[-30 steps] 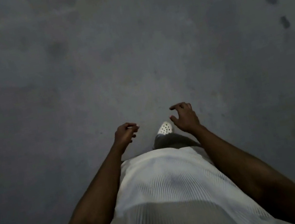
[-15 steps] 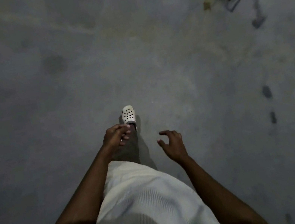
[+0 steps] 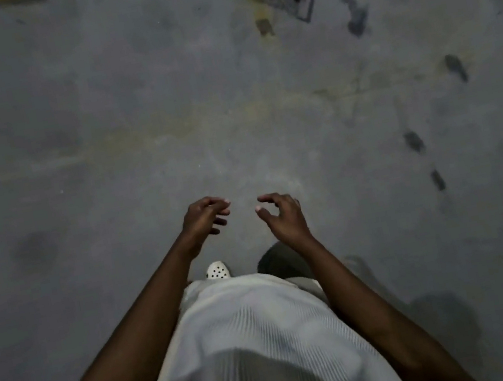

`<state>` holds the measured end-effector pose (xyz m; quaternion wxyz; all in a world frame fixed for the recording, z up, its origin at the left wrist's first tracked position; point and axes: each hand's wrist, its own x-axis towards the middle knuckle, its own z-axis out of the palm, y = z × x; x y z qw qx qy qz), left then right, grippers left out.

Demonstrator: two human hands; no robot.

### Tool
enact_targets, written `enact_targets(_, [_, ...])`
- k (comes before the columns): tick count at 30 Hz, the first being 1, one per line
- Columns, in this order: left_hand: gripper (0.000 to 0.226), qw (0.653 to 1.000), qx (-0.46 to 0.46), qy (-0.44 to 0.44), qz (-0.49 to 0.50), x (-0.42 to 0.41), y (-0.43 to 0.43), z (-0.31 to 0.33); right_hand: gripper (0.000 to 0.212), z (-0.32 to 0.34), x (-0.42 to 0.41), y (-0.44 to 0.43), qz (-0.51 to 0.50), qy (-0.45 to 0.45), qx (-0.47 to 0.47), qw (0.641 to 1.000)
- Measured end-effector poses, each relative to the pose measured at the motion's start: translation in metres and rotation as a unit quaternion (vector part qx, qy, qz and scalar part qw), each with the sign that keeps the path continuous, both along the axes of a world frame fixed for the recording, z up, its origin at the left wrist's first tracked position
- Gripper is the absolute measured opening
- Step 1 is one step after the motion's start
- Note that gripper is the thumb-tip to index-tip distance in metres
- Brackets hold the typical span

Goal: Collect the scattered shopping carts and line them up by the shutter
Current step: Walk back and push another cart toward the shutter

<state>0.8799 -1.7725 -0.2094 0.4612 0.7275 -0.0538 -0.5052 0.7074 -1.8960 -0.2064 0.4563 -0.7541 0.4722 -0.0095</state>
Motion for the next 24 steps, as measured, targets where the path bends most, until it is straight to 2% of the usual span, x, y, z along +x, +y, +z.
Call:
enact_targets(6, [0.013,0.999,-0.002,0.010,-0.036,0.087,-0.145,-0.010,0.024,-0.023,0.101,-0.145,-0.055,-0.008,0.040,0.998])
enact_targets(9, [0.016,0.999,-0.001,-0.006,-0.039,0.152,-0.230,-0.020,0.025,-0.032,0.168,-0.237,-0.032,-0.024,0.058,0.997])
enact_targets(12, [0.022,1.000,0.012,-0.021,-0.013,0.215,-0.316,-0.016,0.025,-0.023,0.238,-0.341,-0.026,-0.027,0.096,0.995])
enact_targets(15, [0.019,0.999,-0.002,-0.032,0.024,0.274,-0.396,0.001,0.023,0.001,0.307,-0.434,-0.035,-0.039,0.072,0.996])
enact_targets(20, [0.018,0.997,-0.026,-0.035,0.058,0.360,-0.509,0.026,0.020,0.031,0.407,-0.534,-0.012,-0.064,0.067,0.996])
enact_targets(24, [0.015,0.998,-0.034,-0.016,0.055,0.432,-0.607,0.015,0.018,0.021,0.476,-0.612,0.005,-0.072,0.080,0.994])
